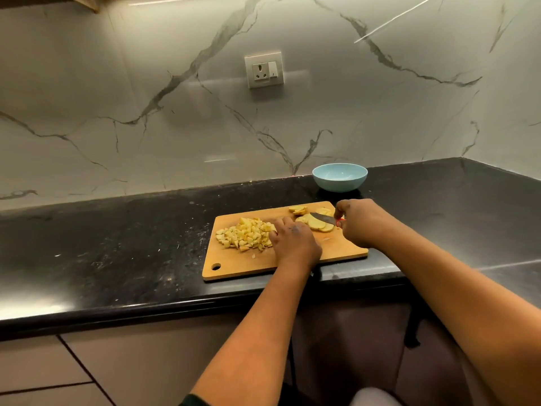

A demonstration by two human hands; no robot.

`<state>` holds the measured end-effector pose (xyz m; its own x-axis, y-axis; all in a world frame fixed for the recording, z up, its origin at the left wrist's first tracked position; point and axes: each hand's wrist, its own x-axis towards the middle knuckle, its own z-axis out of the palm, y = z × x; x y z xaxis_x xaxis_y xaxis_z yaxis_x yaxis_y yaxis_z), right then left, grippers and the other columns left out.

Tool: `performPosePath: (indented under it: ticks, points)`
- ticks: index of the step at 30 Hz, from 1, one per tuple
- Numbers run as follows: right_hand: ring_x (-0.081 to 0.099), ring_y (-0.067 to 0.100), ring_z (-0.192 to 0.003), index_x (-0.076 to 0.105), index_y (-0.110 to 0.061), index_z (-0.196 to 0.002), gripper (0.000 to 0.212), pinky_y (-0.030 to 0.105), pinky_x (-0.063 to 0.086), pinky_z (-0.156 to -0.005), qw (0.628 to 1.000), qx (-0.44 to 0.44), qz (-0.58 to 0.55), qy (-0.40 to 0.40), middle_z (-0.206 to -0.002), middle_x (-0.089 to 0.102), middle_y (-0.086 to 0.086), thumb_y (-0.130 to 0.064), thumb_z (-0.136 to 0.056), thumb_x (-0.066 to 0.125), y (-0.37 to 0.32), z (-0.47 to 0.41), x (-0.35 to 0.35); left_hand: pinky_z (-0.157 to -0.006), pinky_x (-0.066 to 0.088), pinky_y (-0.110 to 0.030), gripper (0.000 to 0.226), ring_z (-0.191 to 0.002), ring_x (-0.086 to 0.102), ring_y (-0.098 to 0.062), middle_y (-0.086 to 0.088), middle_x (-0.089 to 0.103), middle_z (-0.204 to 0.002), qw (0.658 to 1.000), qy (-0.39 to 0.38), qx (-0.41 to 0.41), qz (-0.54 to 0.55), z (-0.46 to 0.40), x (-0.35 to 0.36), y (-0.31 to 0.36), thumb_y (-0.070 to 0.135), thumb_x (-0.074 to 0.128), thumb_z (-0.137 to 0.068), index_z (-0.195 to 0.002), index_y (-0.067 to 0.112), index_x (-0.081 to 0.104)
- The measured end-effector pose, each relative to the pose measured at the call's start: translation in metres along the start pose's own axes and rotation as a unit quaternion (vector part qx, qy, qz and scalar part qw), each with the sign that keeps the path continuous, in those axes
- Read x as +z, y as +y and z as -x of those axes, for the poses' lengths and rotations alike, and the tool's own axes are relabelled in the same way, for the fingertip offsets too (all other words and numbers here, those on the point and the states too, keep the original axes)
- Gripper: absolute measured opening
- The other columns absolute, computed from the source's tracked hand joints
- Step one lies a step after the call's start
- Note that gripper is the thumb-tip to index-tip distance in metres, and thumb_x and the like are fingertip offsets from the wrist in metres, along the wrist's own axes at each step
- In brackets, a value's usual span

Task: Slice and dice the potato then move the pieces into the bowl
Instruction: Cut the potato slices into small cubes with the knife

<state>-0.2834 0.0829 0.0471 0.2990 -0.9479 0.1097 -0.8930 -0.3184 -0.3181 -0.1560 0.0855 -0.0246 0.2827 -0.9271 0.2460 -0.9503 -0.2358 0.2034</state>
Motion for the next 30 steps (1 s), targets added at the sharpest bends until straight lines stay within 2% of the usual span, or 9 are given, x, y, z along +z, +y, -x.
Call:
performPosePath:
  ticks: [3,8,13,15,18,22,26,28,30]
  points:
    - [0.059,0.017,-0.088,0.058,-0.019,-0.120,0.031,0.025,0.049,-0.074,1.000,-0.003,-0.009,0.003,-0.097,0.056,0.001,-0.006,-0.092,0.060,0.001,-0.001,0.000,-0.103,0.036,-0.042,0.035,-0.129,0.035,-0.031,-0.012,0.044,-0.138,0.998,0.018,-0.034,0.042,-0.002,0.003,-0.003,0.032,0.052,-0.094,-0.121,0.009,0.059]
    - [0.058,0.018,-0.091,0.058,-0.019,-0.121,0.028,0.025,0.048,-0.077,0.999,-0.015,-0.028,0.014,-0.101,0.057,0.002,-0.011,-0.094,0.058,0.003,-0.003,-0.002,-0.098,0.043,-0.034,0.056,-0.123,0.040,-0.026,-0.011,0.042,-0.136,0.989,0.053,-0.083,0.113,-0.006,0.002,-0.010,0.043,0.061,-0.090,-0.133,0.011,0.047]
    - [0.055,0.017,-0.093,0.057,-0.018,-0.123,0.030,0.024,0.046,-0.078,0.999,-0.015,-0.030,0.014,-0.115,0.060,0.007,-0.009,-0.094,0.058,0.004,-0.003,-0.003,-0.096,0.044,-0.033,0.040,-0.121,0.045,-0.027,-0.013,0.051,-0.133,0.998,0.022,-0.046,0.037,-0.008,0.004,-0.002,0.031,0.053,-0.098,-0.129,0.007,0.055]
    - [0.055,0.017,-0.094,0.058,-0.018,-0.123,0.030,0.024,0.045,-0.078,0.999,-0.014,-0.029,0.011,-0.115,0.061,0.007,-0.009,-0.094,0.058,0.004,-0.003,-0.004,-0.097,0.044,-0.033,0.030,-0.120,0.046,-0.027,-0.012,0.052,-0.131,0.999,0.022,-0.024,0.033,-0.010,0.006,-0.002,0.022,0.051,-0.098,-0.124,0.007,0.059]
    - [0.055,0.017,-0.095,0.058,-0.018,-0.123,0.030,0.024,0.044,-0.078,0.999,-0.022,-0.026,0.003,-0.116,0.060,0.006,-0.011,-0.094,0.059,0.004,-0.003,-0.004,-0.105,0.042,-0.035,0.030,-0.125,0.047,-0.025,-0.010,0.054,-0.133,0.998,-0.002,0.027,0.062,-0.016,0.005,-0.010,0.014,0.054,-0.096,-0.125,0.010,0.061]
    - [0.056,0.017,-0.094,0.057,-0.019,-0.124,0.029,0.024,0.043,-0.076,0.999,-0.033,-0.021,-0.014,-0.115,0.060,0.005,-0.014,-0.096,0.058,0.002,-0.002,-0.004,-0.104,0.042,-0.030,0.032,-0.119,0.053,-0.019,-0.003,0.059,-0.132,0.987,-0.074,0.070,0.121,-0.023,-0.009,-0.030,0.018,0.061,-0.095,-0.127,0.020,0.064]
    - [0.055,0.017,-0.094,0.056,-0.019,-0.126,0.029,0.025,0.047,-0.080,0.999,-0.029,-0.007,-0.022,-0.118,0.059,0.007,-0.014,-0.097,0.056,0.000,0.002,-0.001,-0.104,0.044,-0.030,0.028,-0.114,0.056,-0.018,-0.002,0.063,-0.128,0.979,-0.118,0.107,0.125,-0.024,-0.017,-0.042,0.023,0.061,-0.096,-0.123,0.020,0.068]
    - [0.057,0.018,-0.095,0.055,-0.019,-0.126,0.028,0.028,0.050,-0.083,0.999,-0.020,-0.008,-0.025,-0.117,0.059,0.007,-0.015,-0.097,0.054,-0.002,0.001,-0.001,-0.101,0.046,-0.031,0.028,-0.111,0.058,-0.019,-0.005,0.065,-0.123,0.982,-0.097,0.111,0.121,-0.019,-0.015,-0.043,0.026,0.059,-0.097,-0.122,0.017,0.068]
    - [0.058,0.019,-0.094,0.054,-0.019,-0.128,0.030,0.028,0.050,-0.081,0.999,-0.006,-0.025,-0.030,-0.115,0.059,0.007,-0.017,-0.098,0.054,-0.004,0.001,-0.002,-0.089,0.047,-0.029,0.024,-0.102,0.061,-0.019,-0.007,0.068,-0.112,0.987,-0.038,0.118,0.102,-0.010,-0.009,-0.042,0.026,0.057,-0.098,-0.113,0.014,0.071]
